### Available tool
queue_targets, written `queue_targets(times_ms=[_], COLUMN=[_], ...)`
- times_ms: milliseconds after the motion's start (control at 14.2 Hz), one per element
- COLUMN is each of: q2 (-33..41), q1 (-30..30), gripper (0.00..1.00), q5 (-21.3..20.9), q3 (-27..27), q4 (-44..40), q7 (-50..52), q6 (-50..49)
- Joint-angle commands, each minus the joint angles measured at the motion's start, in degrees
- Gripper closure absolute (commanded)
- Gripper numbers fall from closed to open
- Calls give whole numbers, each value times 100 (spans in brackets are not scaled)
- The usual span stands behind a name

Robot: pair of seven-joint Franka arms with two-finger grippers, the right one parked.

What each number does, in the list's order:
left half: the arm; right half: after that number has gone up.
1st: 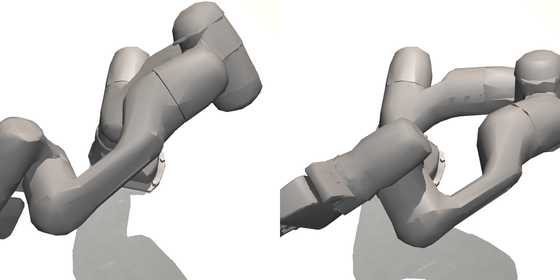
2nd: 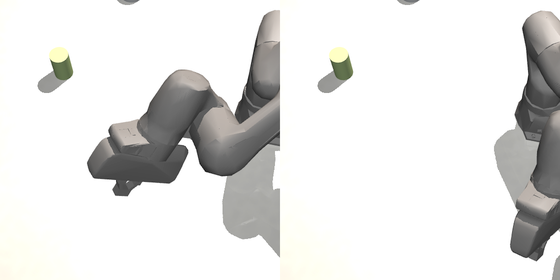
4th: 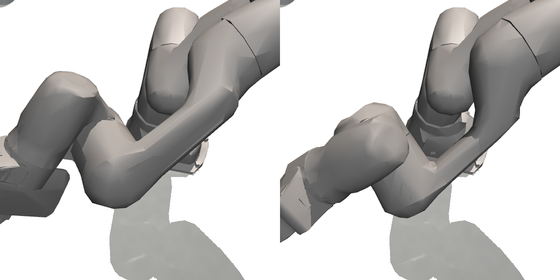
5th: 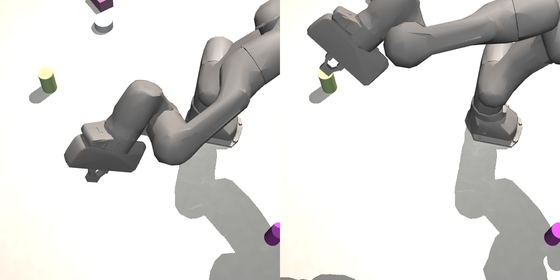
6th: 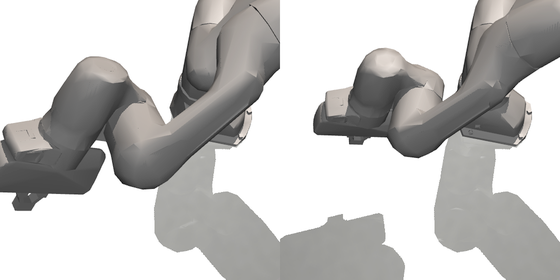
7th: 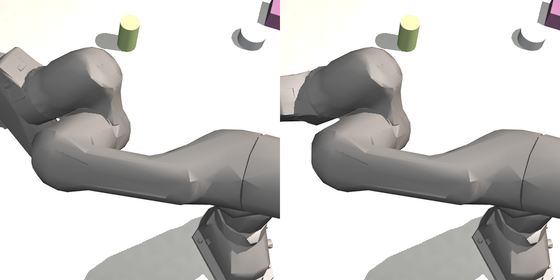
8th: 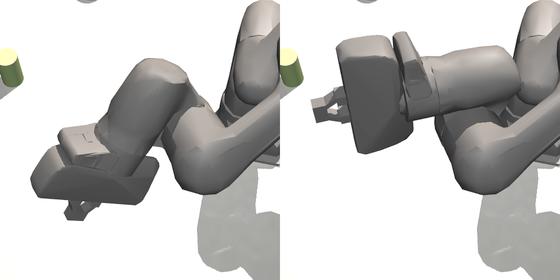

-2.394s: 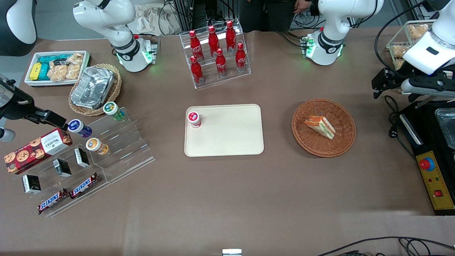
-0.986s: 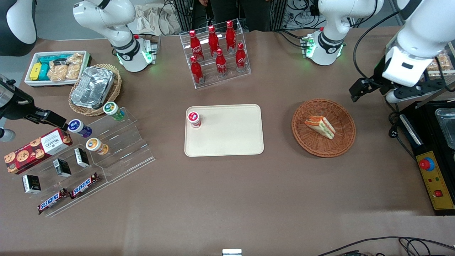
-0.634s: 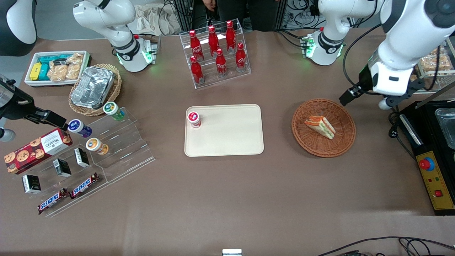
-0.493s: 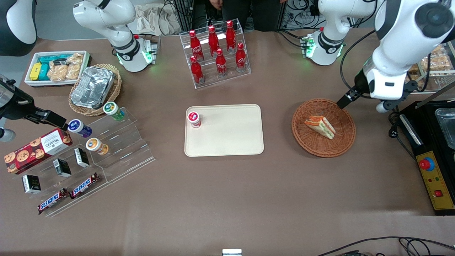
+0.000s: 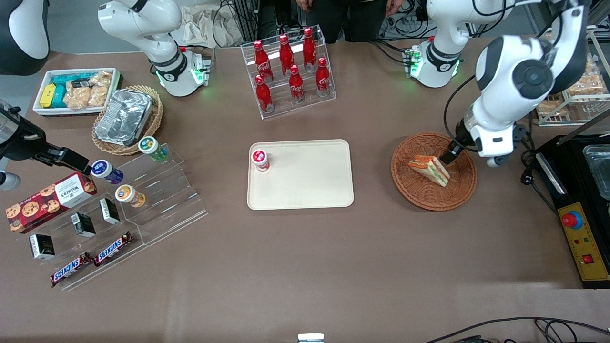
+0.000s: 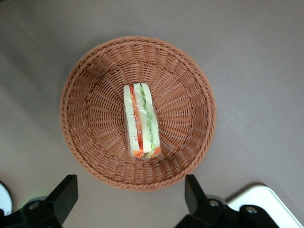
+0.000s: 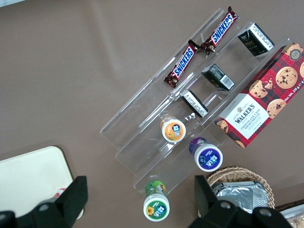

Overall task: Place sandwich from basket to tray
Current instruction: 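Move the open left gripper over the wrapped sandwich in the wicker basket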

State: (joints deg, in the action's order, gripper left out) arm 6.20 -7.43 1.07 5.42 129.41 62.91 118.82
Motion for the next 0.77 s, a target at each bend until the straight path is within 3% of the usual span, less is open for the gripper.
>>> queue_targets(times_ms=[0,704], q2=[110,-522], q1=[-13,-13], gripper=[1,1], q5=[-2,51], q3=[3,3], q4=[820,1042], q7=[160,275], q6=[911,1942])
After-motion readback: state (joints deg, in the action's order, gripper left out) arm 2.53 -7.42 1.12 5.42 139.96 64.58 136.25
